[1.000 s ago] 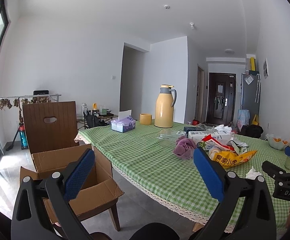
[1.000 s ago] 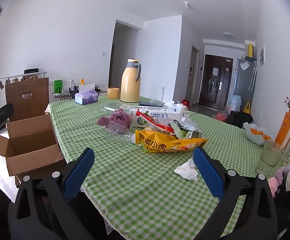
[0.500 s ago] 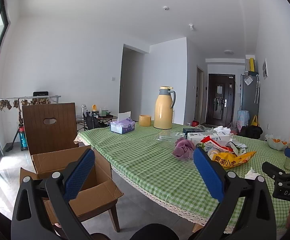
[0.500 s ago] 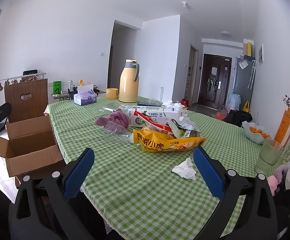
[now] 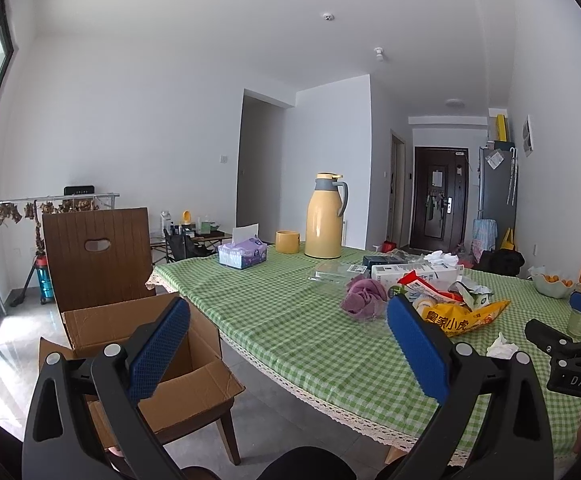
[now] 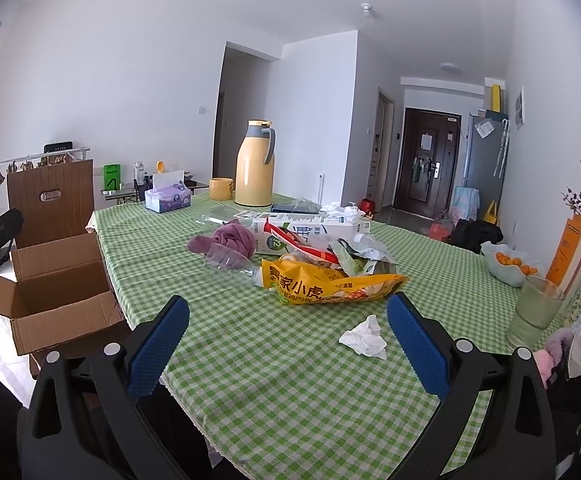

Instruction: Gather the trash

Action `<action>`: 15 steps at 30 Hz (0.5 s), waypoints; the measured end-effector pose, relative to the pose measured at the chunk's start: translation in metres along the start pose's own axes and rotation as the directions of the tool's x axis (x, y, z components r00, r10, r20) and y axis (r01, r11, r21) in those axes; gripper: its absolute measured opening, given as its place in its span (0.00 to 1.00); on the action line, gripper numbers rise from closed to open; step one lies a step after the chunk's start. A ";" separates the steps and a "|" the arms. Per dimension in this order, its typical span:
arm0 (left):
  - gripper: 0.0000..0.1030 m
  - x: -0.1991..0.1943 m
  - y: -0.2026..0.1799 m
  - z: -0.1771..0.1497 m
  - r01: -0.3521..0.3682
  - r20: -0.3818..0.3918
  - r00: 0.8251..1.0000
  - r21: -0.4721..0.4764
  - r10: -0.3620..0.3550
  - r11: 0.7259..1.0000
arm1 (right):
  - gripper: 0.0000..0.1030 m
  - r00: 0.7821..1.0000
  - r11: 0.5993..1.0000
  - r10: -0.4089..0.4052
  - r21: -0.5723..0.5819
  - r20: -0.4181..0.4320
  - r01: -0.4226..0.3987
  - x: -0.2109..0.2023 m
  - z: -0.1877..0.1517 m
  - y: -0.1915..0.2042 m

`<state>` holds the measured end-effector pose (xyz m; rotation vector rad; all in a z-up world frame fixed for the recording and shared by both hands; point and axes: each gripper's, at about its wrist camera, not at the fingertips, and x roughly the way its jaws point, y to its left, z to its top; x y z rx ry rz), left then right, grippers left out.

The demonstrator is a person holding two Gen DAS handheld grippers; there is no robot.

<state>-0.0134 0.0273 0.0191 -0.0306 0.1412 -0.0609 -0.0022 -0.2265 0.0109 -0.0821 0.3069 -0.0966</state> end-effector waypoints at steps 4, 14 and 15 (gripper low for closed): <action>0.93 0.000 0.000 0.000 0.001 -0.003 1.000 -0.001 -0.001 1.000 | 0.93 1.000 1.000 -0.002 -0.001 0.001 0.002 -0.001 0.000 0.000; 0.93 0.000 -0.002 0.000 -0.001 -0.002 1.000 0.005 0.001 1.000 | 0.93 1.000 1.000 -0.003 0.004 -0.002 0.003 0.001 -0.001 -0.001; 0.93 0.001 -0.003 0.000 0.000 -0.002 1.000 0.004 0.000 1.000 | 0.93 1.000 1.000 -0.004 0.004 -0.004 0.004 0.002 -0.001 -0.002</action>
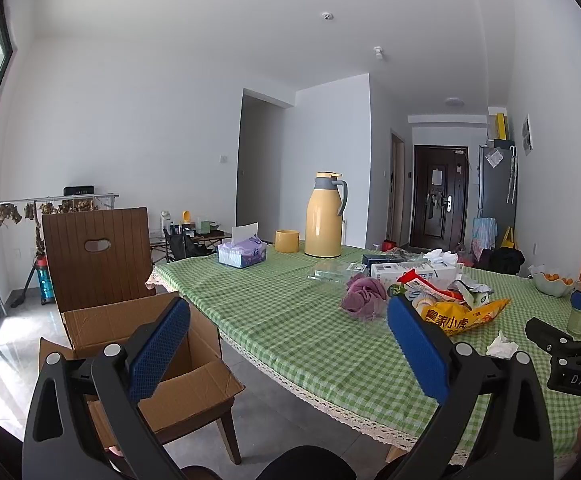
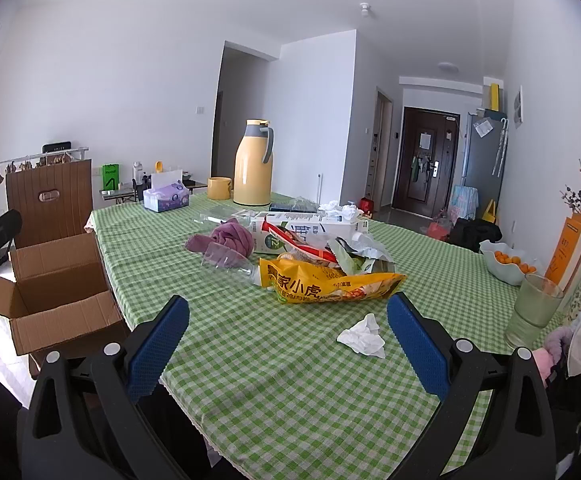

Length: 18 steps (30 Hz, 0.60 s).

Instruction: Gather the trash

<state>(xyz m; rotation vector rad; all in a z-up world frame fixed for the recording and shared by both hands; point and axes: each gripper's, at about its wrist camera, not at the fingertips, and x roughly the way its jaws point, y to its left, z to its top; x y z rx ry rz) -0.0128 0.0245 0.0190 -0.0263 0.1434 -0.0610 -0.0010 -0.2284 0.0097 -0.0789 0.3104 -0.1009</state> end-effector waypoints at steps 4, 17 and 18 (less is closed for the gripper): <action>0.93 0.000 0.000 -0.001 -0.006 0.000 1.000 0.004 0.006 1.000 | 0.93 1.000 1.000 0.000 0.000 -0.004 0.000 0.003 -0.001 -0.001; 0.93 0.023 0.001 -0.009 -0.008 -0.042 0.999 -0.012 0.007 1.000 | 0.93 0.994 0.996 -0.067 0.046 -0.088 0.071 0.031 -0.008 -0.027; 0.93 0.027 0.000 -0.011 -0.005 -0.048 0.999 -0.009 0.005 1.000 | 0.93 0.992 0.995 -0.078 0.050 -0.095 0.083 0.035 -0.009 -0.030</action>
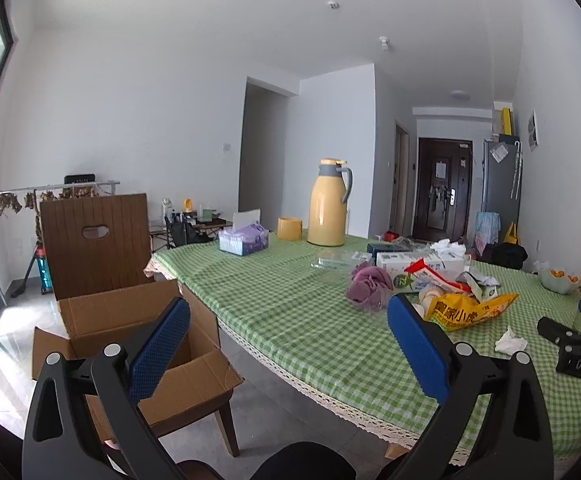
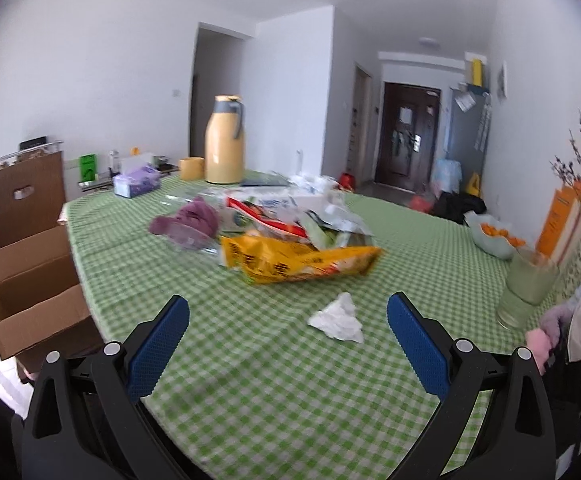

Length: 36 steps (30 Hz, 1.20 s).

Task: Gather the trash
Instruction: 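Grasp the clear plastic bottle with the left gripper while the right gripper grasps the white tissue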

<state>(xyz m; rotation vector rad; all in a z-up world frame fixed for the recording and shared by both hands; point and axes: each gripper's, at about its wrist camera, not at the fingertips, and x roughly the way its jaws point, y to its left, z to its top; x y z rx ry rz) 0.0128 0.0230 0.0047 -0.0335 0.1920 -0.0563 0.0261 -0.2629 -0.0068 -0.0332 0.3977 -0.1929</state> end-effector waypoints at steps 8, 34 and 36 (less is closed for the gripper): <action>0.93 0.046 -0.018 -0.005 0.057 -0.074 0.996 0.050 -0.053 0.997 | 0.93 0.989 0.999 -0.001 0.044 -0.147 0.007 0.051 -0.003 -0.027; 0.69 0.254 -0.106 -0.013 0.428 -0.455 0.809 0.021 -0.372 0.904 | 0.60 0.905 0.996 0.015 0.084 -0.425 0.023 0.162 -0.004 -0.052; 0.64 0.267 -0.110 -0.015 0.442 -0.480 0.790 0.015 -0.381 0.897 | 0.47 0.900 0.997 0.018 0.080 -0.435 0.018 0.164 -0.004 -0.052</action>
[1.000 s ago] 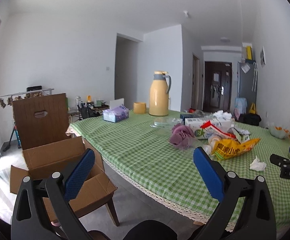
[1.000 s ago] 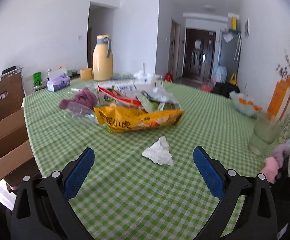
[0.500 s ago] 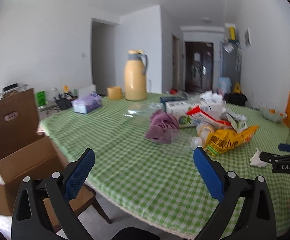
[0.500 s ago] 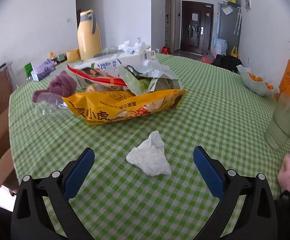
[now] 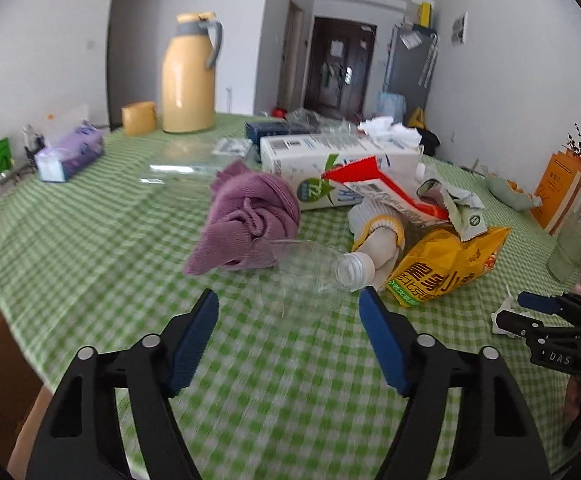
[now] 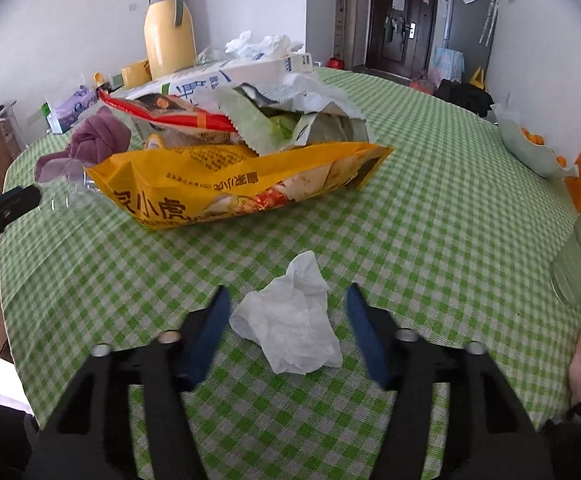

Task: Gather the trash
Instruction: 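Grasp the clear plastic bottle with the left gripper while the right gripper grasps the white tissue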

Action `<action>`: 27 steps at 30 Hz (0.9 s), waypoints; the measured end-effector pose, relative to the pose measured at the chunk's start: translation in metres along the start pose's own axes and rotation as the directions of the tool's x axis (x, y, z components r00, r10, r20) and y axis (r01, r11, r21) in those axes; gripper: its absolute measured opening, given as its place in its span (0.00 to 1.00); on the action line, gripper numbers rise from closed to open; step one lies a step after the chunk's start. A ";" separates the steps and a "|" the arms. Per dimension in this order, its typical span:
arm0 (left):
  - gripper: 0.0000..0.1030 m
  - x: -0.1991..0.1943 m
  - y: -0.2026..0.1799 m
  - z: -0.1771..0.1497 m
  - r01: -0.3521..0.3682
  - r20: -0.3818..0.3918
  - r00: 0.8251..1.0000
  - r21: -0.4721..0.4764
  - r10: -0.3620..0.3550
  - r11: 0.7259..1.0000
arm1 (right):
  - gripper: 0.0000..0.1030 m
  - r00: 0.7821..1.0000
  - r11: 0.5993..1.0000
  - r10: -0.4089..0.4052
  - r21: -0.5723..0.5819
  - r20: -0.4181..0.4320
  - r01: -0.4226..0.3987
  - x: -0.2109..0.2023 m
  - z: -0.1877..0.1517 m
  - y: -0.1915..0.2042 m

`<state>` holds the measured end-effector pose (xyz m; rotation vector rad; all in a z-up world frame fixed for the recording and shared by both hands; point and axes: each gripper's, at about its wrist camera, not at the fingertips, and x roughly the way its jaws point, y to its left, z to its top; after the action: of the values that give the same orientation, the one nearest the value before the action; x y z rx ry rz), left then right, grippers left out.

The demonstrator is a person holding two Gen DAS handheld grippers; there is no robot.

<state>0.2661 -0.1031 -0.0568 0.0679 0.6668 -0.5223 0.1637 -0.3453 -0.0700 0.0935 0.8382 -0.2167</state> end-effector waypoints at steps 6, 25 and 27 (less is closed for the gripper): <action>0.55 0.029 0.010 0.005 0.044 -0.069 0.997 -0.052 -0.047 0.998 | 0.35 1.000 1.000 0.021 0.007 -0.010 -0.021 0.004 0.001 0.003; 0.00 -0.027 0.002 0.021 0.218 0.022 0.976 -0.001 -0.218 0.976 | 0.04 0.994 1.000 0.016 0.021 0.109 -0.018 -0.045 0.015 0.013; 0.00 -0.038 0.006 0.023 0.213 0.044 0.976 -0.007 -0.213 0.977 | 0.04 0.991 1.000 0.022 0.009 0.129 -0.024 -0.050 0.021 0.019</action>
<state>0.2572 -0.0863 -0.0164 -0.0258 0.6386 -0.7246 0.1508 -0.3229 -0.0191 0.0979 0.7067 -0.2032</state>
